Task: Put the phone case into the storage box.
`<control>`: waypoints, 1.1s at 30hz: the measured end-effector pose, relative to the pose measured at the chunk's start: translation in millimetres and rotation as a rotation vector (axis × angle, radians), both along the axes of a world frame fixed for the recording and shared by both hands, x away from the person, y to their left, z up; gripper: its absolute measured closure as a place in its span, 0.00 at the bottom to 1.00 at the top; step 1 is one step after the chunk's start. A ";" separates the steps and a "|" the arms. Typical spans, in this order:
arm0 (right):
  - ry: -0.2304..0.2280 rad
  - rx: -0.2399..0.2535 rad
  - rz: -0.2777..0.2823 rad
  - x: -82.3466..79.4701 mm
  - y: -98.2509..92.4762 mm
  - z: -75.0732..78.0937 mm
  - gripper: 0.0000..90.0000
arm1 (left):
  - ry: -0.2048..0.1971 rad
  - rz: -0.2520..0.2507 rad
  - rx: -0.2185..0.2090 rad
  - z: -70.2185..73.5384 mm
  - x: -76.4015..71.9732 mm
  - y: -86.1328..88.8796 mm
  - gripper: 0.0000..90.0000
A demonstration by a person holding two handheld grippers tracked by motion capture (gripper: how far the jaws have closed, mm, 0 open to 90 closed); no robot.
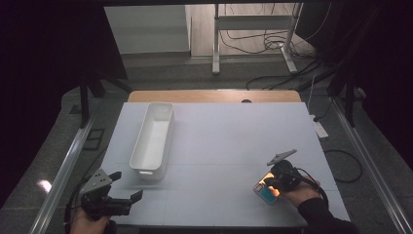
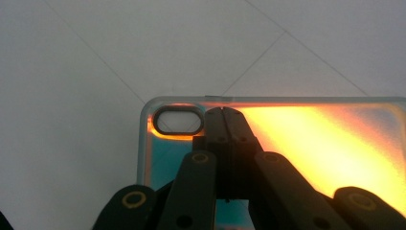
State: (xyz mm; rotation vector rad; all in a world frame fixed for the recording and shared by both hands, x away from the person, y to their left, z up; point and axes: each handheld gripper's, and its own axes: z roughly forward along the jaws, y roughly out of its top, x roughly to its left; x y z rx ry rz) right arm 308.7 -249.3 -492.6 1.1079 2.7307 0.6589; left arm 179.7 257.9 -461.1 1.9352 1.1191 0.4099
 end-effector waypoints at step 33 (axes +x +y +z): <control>-0.023 0.005 -0.023 29.1 15.0 -6.2 0.99 | 0.002 0.004 0.007 -0.2 0.4 -0.5 0.02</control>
